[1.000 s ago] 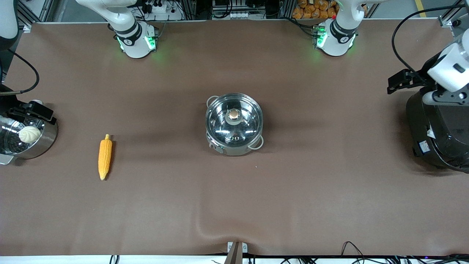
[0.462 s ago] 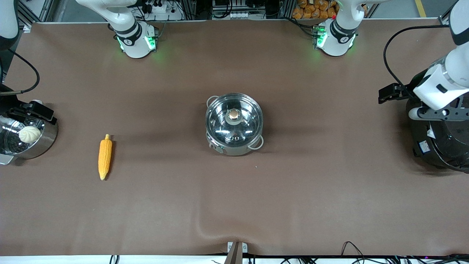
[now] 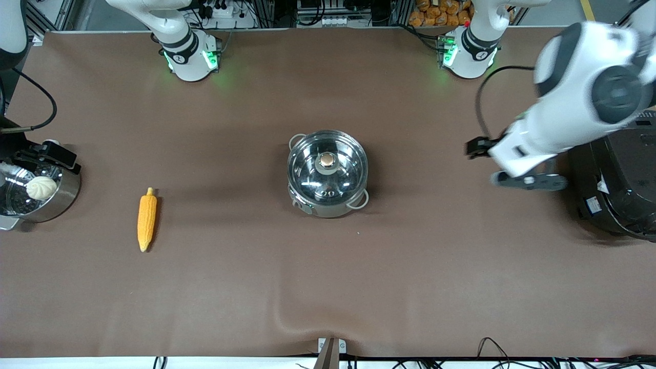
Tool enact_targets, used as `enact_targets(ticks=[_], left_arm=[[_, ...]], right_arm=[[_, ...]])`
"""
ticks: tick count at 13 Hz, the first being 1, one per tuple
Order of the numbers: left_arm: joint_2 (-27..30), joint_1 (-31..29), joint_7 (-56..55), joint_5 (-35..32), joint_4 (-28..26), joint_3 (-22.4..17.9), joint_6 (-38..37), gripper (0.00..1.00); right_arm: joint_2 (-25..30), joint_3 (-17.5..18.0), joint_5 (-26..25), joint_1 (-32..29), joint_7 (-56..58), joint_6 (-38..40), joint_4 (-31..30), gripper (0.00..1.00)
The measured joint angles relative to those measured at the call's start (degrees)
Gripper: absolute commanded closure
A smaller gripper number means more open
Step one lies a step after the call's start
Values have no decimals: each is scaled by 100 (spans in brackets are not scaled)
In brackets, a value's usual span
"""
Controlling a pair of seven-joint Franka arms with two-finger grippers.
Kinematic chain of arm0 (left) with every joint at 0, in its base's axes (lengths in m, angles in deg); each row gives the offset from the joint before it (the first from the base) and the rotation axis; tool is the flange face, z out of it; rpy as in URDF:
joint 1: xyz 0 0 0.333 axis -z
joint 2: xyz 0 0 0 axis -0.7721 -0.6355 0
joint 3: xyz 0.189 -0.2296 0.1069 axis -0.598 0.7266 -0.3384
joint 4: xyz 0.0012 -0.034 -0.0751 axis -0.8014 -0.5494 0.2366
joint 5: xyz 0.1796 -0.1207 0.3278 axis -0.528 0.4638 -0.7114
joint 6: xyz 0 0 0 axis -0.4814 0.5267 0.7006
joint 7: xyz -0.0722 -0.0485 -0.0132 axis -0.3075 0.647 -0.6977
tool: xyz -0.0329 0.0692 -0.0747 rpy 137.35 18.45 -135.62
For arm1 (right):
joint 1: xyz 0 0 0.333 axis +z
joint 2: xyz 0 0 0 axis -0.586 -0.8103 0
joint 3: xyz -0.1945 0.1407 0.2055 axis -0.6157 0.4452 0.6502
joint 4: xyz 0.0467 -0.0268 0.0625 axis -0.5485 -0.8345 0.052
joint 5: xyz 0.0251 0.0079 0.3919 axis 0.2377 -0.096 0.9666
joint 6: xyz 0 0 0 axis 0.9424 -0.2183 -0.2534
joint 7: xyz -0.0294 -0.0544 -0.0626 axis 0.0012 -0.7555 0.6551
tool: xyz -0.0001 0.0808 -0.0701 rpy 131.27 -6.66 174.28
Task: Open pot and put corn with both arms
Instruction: 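Move the left gripper toward the steel pot's glass lid, then grasp the lid knob with the left gripper while the right gripper reaches the corn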
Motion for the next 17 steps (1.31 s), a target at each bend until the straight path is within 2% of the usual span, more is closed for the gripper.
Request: enact_targets(ticks=[5, 13, 17], left_arm=[[-390, 516, -905, 0, 8, 16, 247, 0], [-451, 555, -939, 63, 55, 9, 276, 0], [-553, 729, -1174, 67, 55, 18, 385, 0]], right_arm=[[0, 5, 2, 0, 0, 0, 1, 0], [-5, 6, 2, 0, 0, -3, 0, 0], [-174, -9, 2, -3, -2, -62, -16, 0]])
